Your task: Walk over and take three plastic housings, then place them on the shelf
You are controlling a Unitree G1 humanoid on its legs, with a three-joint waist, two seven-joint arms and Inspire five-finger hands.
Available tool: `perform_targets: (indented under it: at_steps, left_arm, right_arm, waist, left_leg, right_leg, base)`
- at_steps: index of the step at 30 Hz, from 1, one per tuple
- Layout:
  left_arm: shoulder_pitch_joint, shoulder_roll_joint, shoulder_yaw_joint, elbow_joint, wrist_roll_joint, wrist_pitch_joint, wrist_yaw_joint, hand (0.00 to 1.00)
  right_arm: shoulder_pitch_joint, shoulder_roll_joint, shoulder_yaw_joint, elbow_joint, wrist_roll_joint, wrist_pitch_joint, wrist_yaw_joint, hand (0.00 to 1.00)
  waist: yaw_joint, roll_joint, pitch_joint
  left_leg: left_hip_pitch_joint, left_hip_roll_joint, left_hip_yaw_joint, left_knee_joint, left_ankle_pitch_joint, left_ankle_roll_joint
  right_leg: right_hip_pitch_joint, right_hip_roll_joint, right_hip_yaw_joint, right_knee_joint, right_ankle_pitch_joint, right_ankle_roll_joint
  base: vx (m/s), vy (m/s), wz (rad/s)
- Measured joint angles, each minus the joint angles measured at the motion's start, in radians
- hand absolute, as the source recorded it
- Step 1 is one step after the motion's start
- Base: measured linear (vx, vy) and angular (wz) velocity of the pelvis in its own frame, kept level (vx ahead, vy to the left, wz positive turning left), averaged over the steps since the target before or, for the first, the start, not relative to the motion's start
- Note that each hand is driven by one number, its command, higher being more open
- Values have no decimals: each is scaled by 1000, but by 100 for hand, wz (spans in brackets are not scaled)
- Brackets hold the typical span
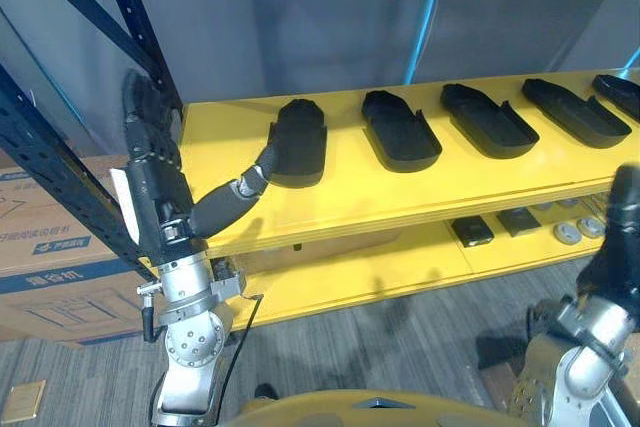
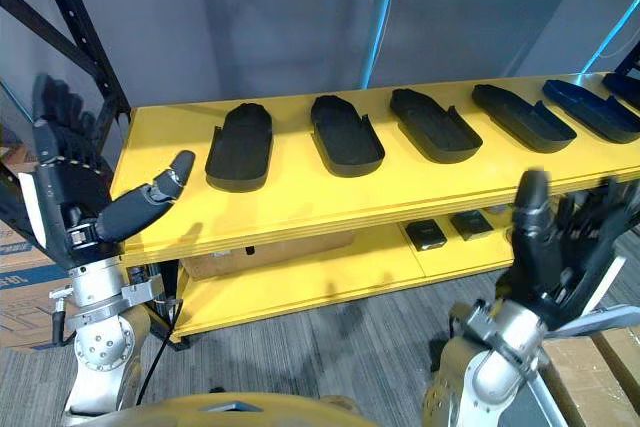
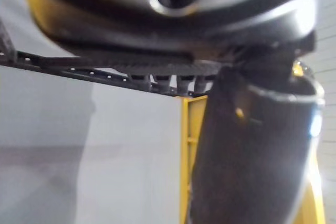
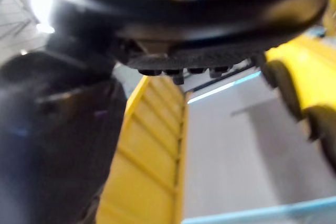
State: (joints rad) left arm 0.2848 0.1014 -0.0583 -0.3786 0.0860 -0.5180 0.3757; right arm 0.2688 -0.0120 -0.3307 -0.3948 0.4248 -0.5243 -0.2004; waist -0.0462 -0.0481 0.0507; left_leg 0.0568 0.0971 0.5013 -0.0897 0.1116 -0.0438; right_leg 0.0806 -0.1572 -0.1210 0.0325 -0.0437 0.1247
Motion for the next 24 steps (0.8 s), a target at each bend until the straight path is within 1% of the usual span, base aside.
perform_targets:
  at_steps: [1, 2, 4, 5, 6, 7, 9, 10, 12, 13, 15, 16, 19, 21, 22, 24]
  left_arm:
    - [2, 1, 5, 0, -29, 1, -53, 100]
    - [2, 1, 9, 0, -54, 2, -84, 100]
    - [2, 13, 24, 1, -148, 2, -204, 100]
    - [4, 19, 28, 1, -177, 2, -240, 100]
    - [14, 26, 38, 1, -238, 7, -313, 100]
    - [28, 30, 40, 3, -304, 31, -396, 100]
    - [46, 43, 37, 18, -370, 68, -489, 100]
    - [70, 60, 25, 36, -437, 112, -577, 100]
    - [91, 78, 7, 67, -481, 147, -646, 100]
    - [112, 87, -6, 88, -502, 167, -677, 100]
    - [135, 97, -12, 128, -535, 178, -710, 100]
    - [150, 99, -6, 147, -558, 179, -724, 100]
    - [153, 107, 7, 159, -594, 179, -752, 100]
    - [153, 110, 20, 161, -623, 179, -787, 100]
    - [152, 112, 20, 162, -671, 179, -816, 100]
    - [152, 112, 19, 163, -722, 179, -859, 100]
  right_arm:
    - [-50, -38, 2, -13, 11, 4, 23, 100]
    - [-74, -56, 2, -16, 12, 13, 32, 100]
    - [-167, -129, 13, -15, 11, 69, 68, 100]
    - [-186, -148, 19, -13, 9, 88, 71, 100]
    - [-228, -187, 37, 2, -8, 127, 75, 100]
    - [-267, -224, 52, 27, -24, 161, 80, 100]
    - [-318, -269, 70, 68, -17, 200, 86, 100]
    - [-383, -296, 84, 123, -18, 237, 90, 100]
    - [-441, -319, 96, 185, -20, 270, 89, 100]
    - [-486, -340, 108, 237, -20, 302, 88, 100]
    - [-532, -364, 126, 304, -20, 347, 87, 100]
    - [-543, -378, 138, 350, -20, 360, 90, 100]
    - [-561, -388, 152, 432, -28, 374, 82, 100]
    - [-602, -388, 168, 536, -25, 385, 78, 100]
    - [-631, -388, 175, 600, -20, 385, 79, 100]
    - [-667, -388, 179, 667, -15, 385, 81, 100]
  waist:
    - [4, -3, -2]
    - [5, -5, -3]
    - [17, -6, -5]
    - [20, -5, -5]
    - [25, -3, -5]
    - [35, 1, -6]
    - [49, 5, -8]
    - [56, 10, -7]
    - [66, 14, -5]
    - [74, 17, -2]
    - [77, 22, 2]
    - [87, 24, 3]
    - [96, 27, 4]
    - [99, 31, 7]
    - [100, 33, 8]
    - [106, 41, 18]
  left_leg:
    - [-3, -1, -10, 0, 2, -1]
    - [-4, -2, -16, 0, 3, 0]
    - [-14, -4, -45, 0, 15, 12]
    - [-17, -9, -53, 0, 16, 12]
    - [-19, -11, -69, 0, 18, 12]
    - [-19, -13, -80, 0, 19, 12]
    - [-24, -16, -93, 0, 20, 13]
    - [-37, -20, -113, 0, 22, 11]
    - [-47, -22, -127, 0, 26, 13]
    - [-50, -24, -135, 0, 30, 14]
    - [-56, -28, -154, 0, 35, 17]
    - [-60, -30, -165, 0, 38, 18]
    - [-74, -34, -186, 0, 45, 23]
    - [-80, -39, -201, 0, 50, 27]
    - [-83, -40, -207, 0, 55, 32]
    - [-84, -42, -213, 1, 55, 31]
  right_leg:
    - [3, -1, -8, 0, 1, -1]
    - [7, -1, -14, -1, 1, -1]
    - [13, 0, -42, 1, 5, -6]
    - [15, 1, -49, 1, 5, -6]
    - [22, 1, -67, 1, 5, -6]
    - [29, 0, -78, 0, 5, -6]
    - [32, -2, -93, 0, 4, -8]
    - [31, -4, -112, 0, 3, -10]
    - [30, -4, -128, 0, 1, -11]
    - [31, -5, -136, 0, 1, -12]
    - [36, -7, -152, 0, -2, -15]
    - [36, -8, -160, -1, -5, -18]
    - [37, -9, -182, -1, -9, -24]
    - [40, -10, -194, -1, -9, -24]
    - [40, -10, -199, -1, -8, -24]
    - [43, -11, -201, 0, -8, -24]
  base:
    - [49, 4, 13]
    - [64, 2, 23]
    - [57, -1, 33]
    - [44, 6, 39]
    - [39, 8, 36]
    - [41, 13, 31]
    - [23, 17, 28]
    - [2, 24, 36]
    - [-9, 26, 30]
    - [-11, 28, 24]
    - [-9, 31, 26]
    - [-6, 28, 25]
    - [5, 23, 26]
    - [7, 31, 19]
    - [2, 24, 14]
    - [-7, 41, 11]
